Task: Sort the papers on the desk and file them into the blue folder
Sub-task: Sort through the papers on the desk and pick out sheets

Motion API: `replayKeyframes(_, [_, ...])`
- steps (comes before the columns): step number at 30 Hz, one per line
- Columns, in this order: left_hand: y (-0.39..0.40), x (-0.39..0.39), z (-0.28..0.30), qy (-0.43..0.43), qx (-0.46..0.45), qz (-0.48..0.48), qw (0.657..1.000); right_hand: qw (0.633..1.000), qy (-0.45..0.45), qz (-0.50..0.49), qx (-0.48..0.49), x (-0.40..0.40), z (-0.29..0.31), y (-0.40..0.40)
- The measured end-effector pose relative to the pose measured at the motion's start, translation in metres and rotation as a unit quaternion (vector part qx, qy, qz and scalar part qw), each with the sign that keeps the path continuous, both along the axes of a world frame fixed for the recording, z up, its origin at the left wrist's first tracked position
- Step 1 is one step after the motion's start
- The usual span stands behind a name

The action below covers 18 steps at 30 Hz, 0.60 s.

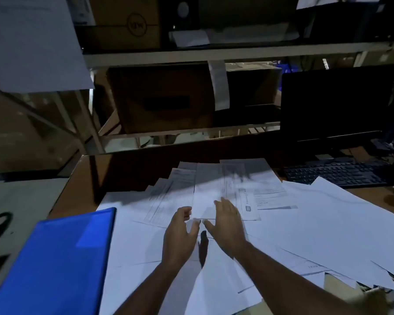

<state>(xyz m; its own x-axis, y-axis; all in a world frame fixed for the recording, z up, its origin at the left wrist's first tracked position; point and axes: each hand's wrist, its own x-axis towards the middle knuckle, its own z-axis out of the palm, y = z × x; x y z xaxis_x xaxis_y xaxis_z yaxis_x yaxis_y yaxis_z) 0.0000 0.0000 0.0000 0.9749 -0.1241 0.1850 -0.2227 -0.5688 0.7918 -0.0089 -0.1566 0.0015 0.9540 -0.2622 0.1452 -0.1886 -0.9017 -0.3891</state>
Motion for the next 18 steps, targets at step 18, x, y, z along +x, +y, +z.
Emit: replayKeyframes(18, [0.065, 0.0, -0.005, 0.301, -0.318, 0.063, 0.897, 0.933, -0.077, 0.349, 0.052, -0.072, 0.029, 0.01])
